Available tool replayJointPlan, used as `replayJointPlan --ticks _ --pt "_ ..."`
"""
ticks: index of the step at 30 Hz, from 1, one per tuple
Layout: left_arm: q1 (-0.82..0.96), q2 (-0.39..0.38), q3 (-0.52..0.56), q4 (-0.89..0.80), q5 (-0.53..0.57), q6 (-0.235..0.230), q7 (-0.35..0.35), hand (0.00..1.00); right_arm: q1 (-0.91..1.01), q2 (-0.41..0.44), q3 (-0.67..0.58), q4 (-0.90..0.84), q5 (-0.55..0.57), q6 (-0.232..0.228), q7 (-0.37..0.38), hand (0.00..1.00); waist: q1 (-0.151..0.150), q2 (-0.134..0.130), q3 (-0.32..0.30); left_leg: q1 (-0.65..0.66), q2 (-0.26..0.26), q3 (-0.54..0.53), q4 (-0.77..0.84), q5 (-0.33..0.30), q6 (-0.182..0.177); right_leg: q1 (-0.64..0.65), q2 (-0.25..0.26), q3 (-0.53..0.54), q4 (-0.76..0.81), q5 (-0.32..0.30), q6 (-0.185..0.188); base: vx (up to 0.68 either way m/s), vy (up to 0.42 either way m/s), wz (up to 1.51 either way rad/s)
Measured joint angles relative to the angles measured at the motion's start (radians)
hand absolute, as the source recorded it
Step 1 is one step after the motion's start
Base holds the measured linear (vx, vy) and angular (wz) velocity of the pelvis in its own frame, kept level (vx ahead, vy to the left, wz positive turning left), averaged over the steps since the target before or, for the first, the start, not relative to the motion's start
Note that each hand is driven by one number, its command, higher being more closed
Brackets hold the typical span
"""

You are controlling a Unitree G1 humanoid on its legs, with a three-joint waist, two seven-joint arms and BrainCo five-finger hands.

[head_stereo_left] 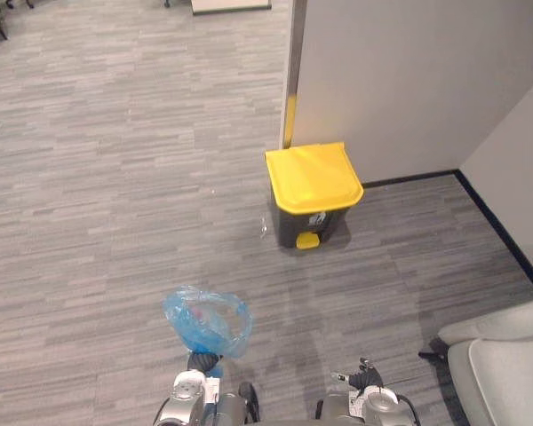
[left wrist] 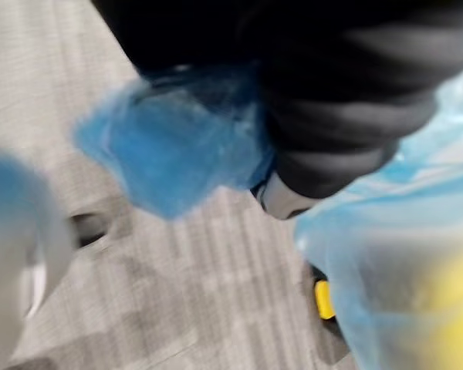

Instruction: Gather rubbish on tea table into small bin, then transfer packed bag to large trash can.

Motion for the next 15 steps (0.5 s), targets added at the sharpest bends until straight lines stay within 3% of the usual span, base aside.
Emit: replayJointPlan --ticks 1,2,3,4,5,6,7,10,13,15 --pt "-0.004 0.001 0.001 0.000 0.000 0.000 0.000 1.00 -0.009 -0.001 0.005 0.000 0.000 -0.002 0.000 0.00 -0.003 0.011 0.006 0.014 0.011 -0.001 -0.007 0.000 0.000 -0.029 0.025 -0.022 -0.076 -0.003 -0.007 0.27 -0.098 0.10" --pt "-0.011 -0.001 0.002 0.000 0.000 0.000 0.000 1.00 -0.013 -0.001 0.005 0.000 0.000 -0.003 0.000 0.00 -0.005 0.004 0.003 0.023 0.022 -0.004 -0.013 -0.003 -0.006 -0.042 0.049 -0.038 -0.187 0.016 -0.016 0.26 -0.131 0.16" --pt "-0.012 0.001 0.003 0.000 0.000 -0.001 0.000 1.00 -0.012 0.000 0.006 0.003 0.000 -0.005 0.000 0.00 -0.007 0.004 0.004 0.031 0.023 -0.012 -0.021 -0.012 -0.025 -0.049 0.066 -0.049 -0.346 0.076 -0.020 0.34 -0.186 0.27" --pt "-0.015 0.005 0.007 0.010 0.001 -0.001 0.000 1.00 -0.009 -0.005 0.010 0.009 0.004 -0.005 0.002 0.00 -0.012 -0.015 0.005 0.051 0.008 -0.036 -0.031 -0.029 -0.057 -0.031 0.074 -0.051 -0.463 0.188 -0.087 0.31 -0.159 0.16" --pt "-0.019 -0.005 0.010 0.024 0.001 0.001 0.000 1.00 -0.014 -0.019 0.006 0.011 0.000 -0.005 0.000 0.00 -0.013 0.004 0.007 0.062 0.025 -0.053 -0.043 -0.028 -0.067 -0.012 0.095 -0.058 -0.481 0.198 -0.081 0.31 -0.149 0.01" --pt "-0.014 -0.014 0.010 0.034 0.001 0.000 -0.004 1.00 -0.013 -0.023 0.002 0.016 -0.001 -0.005 -0.001 0.00 -0.012 0.026 -0.004 0.066 0.046 -0.070 -0.063 -0.022 -0.079 -0.007 0.115 -0.064 -0.492 0.190 -0.092 0.31 -0.141 -0.15" --pt "-0.015 -0.017 0.010 0.040 0.001 0.000 -0.004 1.00 -0.014 -0.028 -0.004 0.017 -0.001 -0.005 -0.001 0.00 -0.012 0.031 -0.002 0.076 0.050 -0.081 -0.072 -0.018 -0.085 -0.005 0.122 -0.067 -0.488 0.175 -0.100 0.28 -0.151 -0.10" --pt "-0.026 -0.022 0.012 0.051 0.002 0.000 -0.008 1.00 -0.002 -0.027 -0.035 0.022 0.000 -0.006 -0.003 0.00 -0.020 0.029 0.001 0.091 0.073 -0.106 -0.023 -0.003 -0.112 0.050 0.132 -0.093 -0.490 0.130 -0.114 0.26 -0.174 0.20" --pt "-0.020 -0.057 0.037 0.017 0.003 -0.002 -0.011 1.00 0.020 -0.021 -0.027 0.007 0.001 -0.003 -0.003 0.00 -0.011 0.017 0.011 -0.059 0.141 -0.104 0.406 -0.032 -0.144 0.172 0.142 -0.094 -0.562 0.106 -0.122 0.17 -0.097 0.15" --pt "0.021 -0.084 0.050 -0.003 0.002 -0.001 -0.012 1.00 0.036 -0.015 -0.019 0.001 0.004 -0.002 -0.003 0.00 0.012 0.027 0.006 -0.147 0.200 -0.061 0.543 -0.074 -0.117 0.230 0.166 -0.080 -0.584 0.091 -0.132 0.20 0.020 -0.43"
